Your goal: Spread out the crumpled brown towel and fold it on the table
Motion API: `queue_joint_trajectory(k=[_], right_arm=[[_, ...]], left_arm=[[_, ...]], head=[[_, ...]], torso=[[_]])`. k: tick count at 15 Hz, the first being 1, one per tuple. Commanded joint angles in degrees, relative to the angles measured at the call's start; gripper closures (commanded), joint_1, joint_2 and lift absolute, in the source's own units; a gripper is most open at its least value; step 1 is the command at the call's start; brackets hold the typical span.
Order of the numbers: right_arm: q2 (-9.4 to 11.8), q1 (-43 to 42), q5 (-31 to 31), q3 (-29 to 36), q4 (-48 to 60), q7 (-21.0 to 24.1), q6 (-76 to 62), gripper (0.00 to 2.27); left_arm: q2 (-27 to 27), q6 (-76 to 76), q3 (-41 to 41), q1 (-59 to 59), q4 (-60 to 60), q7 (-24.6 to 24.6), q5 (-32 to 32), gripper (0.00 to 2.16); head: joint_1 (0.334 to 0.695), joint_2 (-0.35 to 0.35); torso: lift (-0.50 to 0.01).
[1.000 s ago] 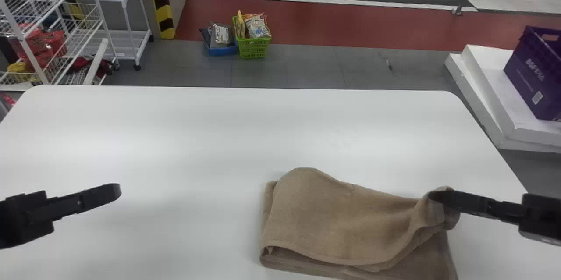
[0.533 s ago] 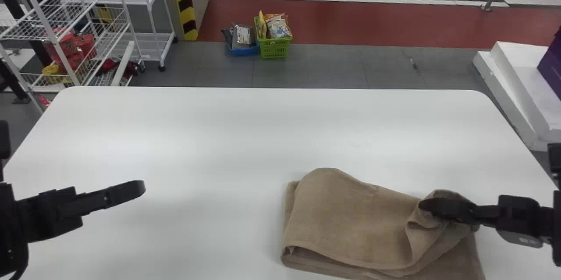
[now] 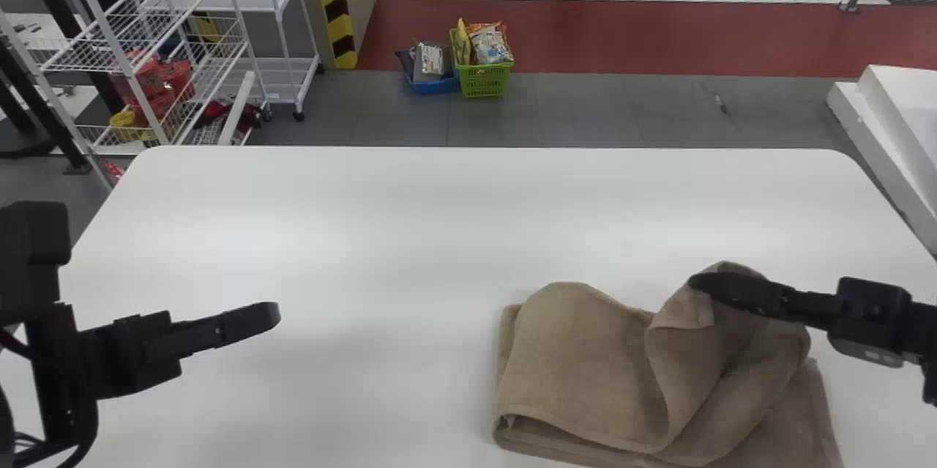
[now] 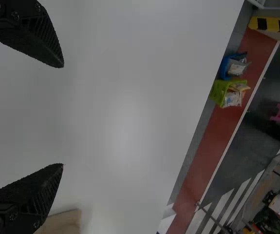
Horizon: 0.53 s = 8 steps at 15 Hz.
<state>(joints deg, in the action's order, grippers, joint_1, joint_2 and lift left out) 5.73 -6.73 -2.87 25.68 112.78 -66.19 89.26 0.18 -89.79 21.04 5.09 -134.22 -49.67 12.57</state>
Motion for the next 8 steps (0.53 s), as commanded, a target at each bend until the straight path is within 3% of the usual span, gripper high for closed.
queue_joint_trajectory(k=[1,2,5,8], right_arm=[[-1.2,0.4,-3.4,-0.4,3.3,0.1,0.8,1.56],[-2.3,0.3,-3.3,-0.7,3.3,0.3,0.8,1.56],[-2.5,-0.1,-1.4,-5.3,-0.6,3.9,0.8,1.56],[-2.6,2.8,-0.4,-6.5,-1.1,4.0,0.8,1.56]], left_arm=[[-0.3,-0.2,0.3,-0.3,0.1,0.0,0.0,0.09],[-0.3,-0.2,0.3,-0.4,0.2,0.0,0.0,0.09],[-0.3,-0.2,0.2,-0.4,0.4,-0.1,-0.4,0.09],[-0.3,-0.2,0.3,-0.4,0.5,-0.3,-0.4,0.09]], head=[[0.695,0.058],[0.695,0.068],[0.695,0.097],[0.695,0.124]], torso=[[-0.127],[-0.127],[-0.127],[-0.127]])
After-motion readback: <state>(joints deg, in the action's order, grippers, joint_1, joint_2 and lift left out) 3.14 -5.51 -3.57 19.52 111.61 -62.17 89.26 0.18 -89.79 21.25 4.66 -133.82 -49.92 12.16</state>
